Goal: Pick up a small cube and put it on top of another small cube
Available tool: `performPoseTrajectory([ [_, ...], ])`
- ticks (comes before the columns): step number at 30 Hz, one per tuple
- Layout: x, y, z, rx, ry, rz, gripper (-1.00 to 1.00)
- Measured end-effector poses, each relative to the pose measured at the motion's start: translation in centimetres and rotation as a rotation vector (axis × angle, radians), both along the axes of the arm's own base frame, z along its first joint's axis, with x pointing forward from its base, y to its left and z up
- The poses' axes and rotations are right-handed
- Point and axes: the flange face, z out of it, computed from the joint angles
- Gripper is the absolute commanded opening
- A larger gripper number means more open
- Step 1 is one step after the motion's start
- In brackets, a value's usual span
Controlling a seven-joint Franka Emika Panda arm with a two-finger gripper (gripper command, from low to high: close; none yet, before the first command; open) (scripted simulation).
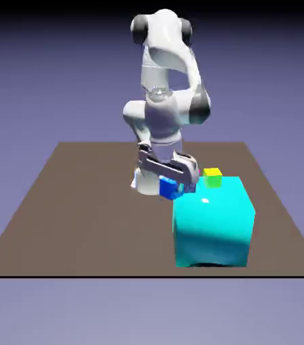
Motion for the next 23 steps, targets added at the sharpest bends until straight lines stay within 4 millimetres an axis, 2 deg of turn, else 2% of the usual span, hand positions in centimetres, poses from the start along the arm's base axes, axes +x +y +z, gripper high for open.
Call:
performPoseTrajectory([
  [10, -6.4, 5.5, 3.7, 0.117, 0.092, -0.451, -1.00],
  [12, -7.9, 6.6, 5.6, 0.096, 0.097, -0.449, -1.00],
  [14, -8.2, 6.8, 6.1, 0.087, 0.095, -0.441, -1.00],
  [18, -8.6, 7.8, -0.1, 0.088, 0.096, -0.440, -1.00],
  [19, -8.7, 7.9, -0.8, 0.087, 0.095, -0.441, 1.00],
  [21, -8.7, 7.9, -0.8, 0.086, 0.096, -0.440, 1.00],
  [23, -8.3, 7.5, 2.2, 0.088, 0.097, -0.440, 1.00],
])
